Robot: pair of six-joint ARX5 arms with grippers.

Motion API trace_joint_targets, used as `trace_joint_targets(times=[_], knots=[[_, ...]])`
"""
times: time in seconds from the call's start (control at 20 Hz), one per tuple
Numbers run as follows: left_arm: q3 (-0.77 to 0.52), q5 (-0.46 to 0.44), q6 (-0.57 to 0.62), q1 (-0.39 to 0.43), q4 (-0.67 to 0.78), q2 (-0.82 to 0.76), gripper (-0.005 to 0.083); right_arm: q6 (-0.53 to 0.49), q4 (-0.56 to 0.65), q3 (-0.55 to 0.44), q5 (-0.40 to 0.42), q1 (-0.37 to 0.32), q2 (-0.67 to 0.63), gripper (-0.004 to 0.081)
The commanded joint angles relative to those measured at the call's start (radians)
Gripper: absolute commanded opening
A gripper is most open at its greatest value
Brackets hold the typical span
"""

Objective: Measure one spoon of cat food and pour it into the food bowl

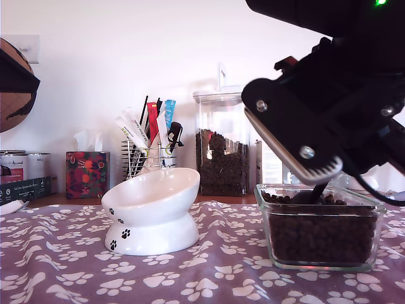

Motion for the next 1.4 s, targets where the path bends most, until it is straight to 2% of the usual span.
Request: trace_joint_targets(times=[0.0,0.3,0.45,0.6,0.85,1.1,1.35], knots=[[-0.002,0.003,-0.003,-0.002,0.008,0.003,-0.0020,0.085,0.005,0.010,0.014,-0.010,0.016,-0.0013],[-0.002,0.003,-0.003,-0.002,-0.034,0.003,-0.0020,0.346,-0.020,0.057,-0.004,-0.018,0.016,-0.0013],[-0.002,0.003,-0.003,-0.002,-0.041,0.002,-0.0020,0.487,-0.135,0.057,-0.072,-0.038,0.016,-0.0013],[-0.002,0.003,-0.003,-0.002,-0.037,0.002,-0.0020,0.613,-0.195,0.057,-0.137,-0.050,0.016,-0.0013],[-0.002,0.002,-0.003,-0.002,-0.037,0.002,-0.0020,0.821,-0.200,0.057,-0.266,-0.050,0.016,-0.0013],[-0.002,0.003,-0.003,-0.002,-0.039,0.002,-0.0020,0.959,-0.207,0.057,-0.319,-0.061,0.016,-0.0013],[-0.002,0.003,-0.003,-0.002,-0.040,0.002,-0.0020,1.135,-0.207,0.057,-0.359,-0.113,0.016,-0.0013]])
